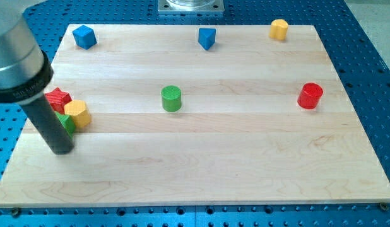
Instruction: Place the red star right to the yellow hexagon
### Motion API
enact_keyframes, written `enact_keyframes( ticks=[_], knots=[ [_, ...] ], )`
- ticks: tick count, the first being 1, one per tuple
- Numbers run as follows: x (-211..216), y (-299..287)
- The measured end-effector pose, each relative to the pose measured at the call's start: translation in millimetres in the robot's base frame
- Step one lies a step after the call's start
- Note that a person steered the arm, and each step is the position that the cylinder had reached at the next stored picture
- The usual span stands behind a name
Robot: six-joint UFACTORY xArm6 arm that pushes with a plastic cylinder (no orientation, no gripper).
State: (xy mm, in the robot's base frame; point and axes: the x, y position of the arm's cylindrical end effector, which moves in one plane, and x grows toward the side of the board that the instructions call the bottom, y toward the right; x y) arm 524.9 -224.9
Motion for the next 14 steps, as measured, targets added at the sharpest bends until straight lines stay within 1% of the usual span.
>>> enact_keyframes(
  ticks=[1,2,3,5,6,7,8,10,11,13,14],
  knots=[
    [-31,-7],
    [-20,-21],
    [-18,-78],
    [-108,-60],
    [-115,-24],
    [-107,54],
    [-89,115],
    [-93,111],
    [-66,96],
    [-65,73],
    [-25,57]
  ],
)
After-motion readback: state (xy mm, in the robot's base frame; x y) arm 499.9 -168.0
